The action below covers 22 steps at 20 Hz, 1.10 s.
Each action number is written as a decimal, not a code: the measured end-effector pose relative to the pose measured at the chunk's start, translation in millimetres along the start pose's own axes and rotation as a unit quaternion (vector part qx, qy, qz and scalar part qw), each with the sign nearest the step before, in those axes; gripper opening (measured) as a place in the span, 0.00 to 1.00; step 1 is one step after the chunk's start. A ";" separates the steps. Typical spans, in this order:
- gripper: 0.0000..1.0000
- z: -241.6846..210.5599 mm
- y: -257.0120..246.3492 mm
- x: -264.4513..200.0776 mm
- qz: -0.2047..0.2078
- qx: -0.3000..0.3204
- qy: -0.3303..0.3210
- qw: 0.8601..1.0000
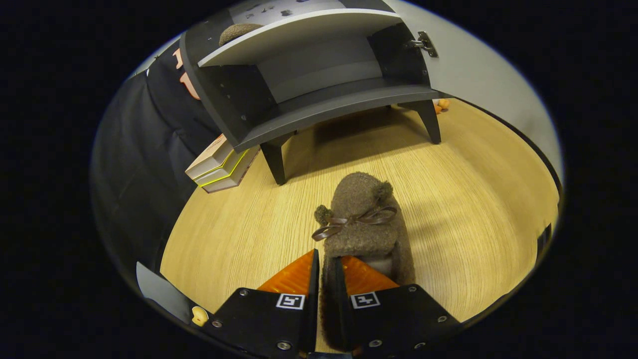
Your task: Open the shoe cabinet door, grab the shoes and put them into the shoe cabinet, then close the shoe cabinet door.
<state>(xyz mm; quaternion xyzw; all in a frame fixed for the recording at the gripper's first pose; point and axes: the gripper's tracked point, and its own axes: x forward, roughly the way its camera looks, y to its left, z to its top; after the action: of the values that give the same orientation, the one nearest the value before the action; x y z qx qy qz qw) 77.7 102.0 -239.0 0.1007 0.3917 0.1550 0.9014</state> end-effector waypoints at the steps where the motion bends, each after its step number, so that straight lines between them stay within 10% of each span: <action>1: 0.20 2.1 -3.0 6.1 -0.008 -0.002 -0.003 1.000; 22: 0.05 43.3 -10.5 -57.5 -0.011 -0.023 -0.048 0.999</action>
<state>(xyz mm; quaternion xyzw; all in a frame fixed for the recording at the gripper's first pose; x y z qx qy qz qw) 74.6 69.0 -174.3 0.0829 0.3455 0.1487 0.9228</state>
